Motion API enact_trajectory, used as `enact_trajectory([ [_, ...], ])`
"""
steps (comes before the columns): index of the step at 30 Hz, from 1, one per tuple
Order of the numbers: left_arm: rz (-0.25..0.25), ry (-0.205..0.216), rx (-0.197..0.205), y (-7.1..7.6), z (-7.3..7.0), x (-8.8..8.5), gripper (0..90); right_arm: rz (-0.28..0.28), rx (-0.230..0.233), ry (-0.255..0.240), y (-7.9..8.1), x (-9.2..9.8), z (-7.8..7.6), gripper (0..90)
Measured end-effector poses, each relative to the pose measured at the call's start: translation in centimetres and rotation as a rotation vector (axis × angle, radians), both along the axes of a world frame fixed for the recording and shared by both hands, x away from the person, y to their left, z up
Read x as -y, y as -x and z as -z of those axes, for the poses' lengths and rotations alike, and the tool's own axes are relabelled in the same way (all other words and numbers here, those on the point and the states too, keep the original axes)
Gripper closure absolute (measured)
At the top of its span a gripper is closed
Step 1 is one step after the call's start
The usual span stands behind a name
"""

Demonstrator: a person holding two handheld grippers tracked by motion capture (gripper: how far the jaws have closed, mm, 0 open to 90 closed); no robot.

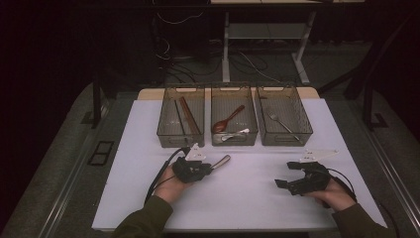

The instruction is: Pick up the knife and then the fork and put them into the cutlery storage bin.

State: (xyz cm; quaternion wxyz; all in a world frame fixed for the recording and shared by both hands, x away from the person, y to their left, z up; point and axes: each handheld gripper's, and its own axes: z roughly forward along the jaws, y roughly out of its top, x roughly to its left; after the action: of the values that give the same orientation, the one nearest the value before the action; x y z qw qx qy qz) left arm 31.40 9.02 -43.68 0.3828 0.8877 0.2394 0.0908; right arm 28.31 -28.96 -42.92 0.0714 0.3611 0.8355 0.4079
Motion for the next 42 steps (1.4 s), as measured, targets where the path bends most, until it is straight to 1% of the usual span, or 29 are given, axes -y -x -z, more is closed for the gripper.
enact_trajectory([
  [2,0.03,-0.002,0.003,0.3,-0.2,0.2,79.0,-0.031,0.007,0.009,0.1,0.0,-0.3,13.6],
  [5,0.07,0.004,0.001,0.7,-0.4,0.7,79.0,-0.099,0.007,0.009,0.1,0.0,-0.7,13.7],
  [7,0.096,0.004,0.002,1.0,-0.6,1.0,79.0,-0.134,0.004,0.025,0.1,-0.2,-0.7,13.9],
  [8,0.11,0.005,0.002,1.2,-0.6,1.1,79.0,-0.146,0.003,0.033,0.1,-0.3,-0.8,14.1],
  [11,0.158,-0.009,-0.003,1.7,-0.7,1.7,79.0,-0.172,0.001,0.052,0.0,-0.7,-0.8,14.4],
  [16,0.221,0.008,-0.002,2.5,-0.9,2.6,79.0,-0.227,-0.01,0.068,-0.3,-1.3,-1.1,15.0],
  [18,0.247,0.015,-0.001,2.7,-1.0,2.9,79.0,-0.246,-0.022,0.076,-0.5,-1.6,-1.2,15.0],
  [19,0.257,0.013,-0.002,2.8,-1.1,3.0,79.0,-0.259,-0.024,0.088,-0.5,-1.8,-1.2,15.0],
  [22,0.291,0.018,0.0,3.1,-1.2,3.4,79.0,-0.287,-0.031,0.102,-0.7,-2.3,-1.3,14.9],
  [23,0.304,0.013,-0.002,3.1,-1.3,3.5,79.0,-0.297,-0.035,0.107,-0.7,-2.5,-1.4,14.9],
  [24,0.308,0.024,-0.004,3.2,-1.4,3.7,79.0,-0.307,-0.038,0.11,-0.8,-2.7,-1.5,14.9],
  [26,0.34,0.022,0.001,3.3,-1.6,3.9,79.0,-0.322,-0.041,0.118,-0.8,-3.1,-1.7,14.9],
  [27,0.345,0.029,-0.006,3.5,-1.6,4.1,79.0,-0.329,-0.042,0.118,-0.9,-3.3,-1.8,14.9],
  [28,0.368,0.023,0.011,3.4,-1.7,4.3,79.0,-0.34,-0.044,0.122,-1.0,-3.4,-1.9,14.9],
  [29,0.383,0.013,0.008,3.4,-1.8,4.4,79.0,-0.35,-0.049,0.121,-1.1,-3.6,-2.1,14.9],
  [30,0.392,0.019,0.006,3.5,-1.8,4.6,79.0,-0.359,-0.051,0.123,-1.2,-3.8,-2.2,14.9],
  [31,0.404,0.022,0.001,3.6,-1.8,4.8,79.0,-0.375,-0.038,0.137,-1.4,-4.0,-2.3,14.9],
  [32,0.423,0.016,0.002,3.6,-1.9,5.1,79.0,-0.393,-0.033,0.146,-1.6,-4.2,-2.4,14.9],
  [33,0.425,0.022,-0.006,3.8,-2.0,5.2,79.0,-0.407,-0.034,0.15,-1.7,-4.5,-2.5,14.9],
  [34,0.445,0.015,0.0,3.8,-2.1,5.5,79.0,-0.417,-0.03,0.155,-1.8,-4.7,-2.5,14.9],
  [36,0.466,0.012,0.008,3.7,-2.3,5.8,79.0,-0.446,-0.037,0.158,-2.0,-5.4,-2.7,15.0],
  [37,0.476,0.018,0.007,3.7,-2.3,6.0,79.0,-0.457,-0.036,0.162,-2.0,-5.6,-2.8,15.1],
  [40,0.506,0.013,0.01,3.7,-2.6,6.5,79.0,-0.51,-0.039,0.169,-2.2,-6.4,-2.9,22.3],
  [42,0.519,0.012,0.012,3.8,-2.7,6.7,79.0,-0.532,-0.053,0.174,-2.3,-7.0,-2.9,23.1],
])
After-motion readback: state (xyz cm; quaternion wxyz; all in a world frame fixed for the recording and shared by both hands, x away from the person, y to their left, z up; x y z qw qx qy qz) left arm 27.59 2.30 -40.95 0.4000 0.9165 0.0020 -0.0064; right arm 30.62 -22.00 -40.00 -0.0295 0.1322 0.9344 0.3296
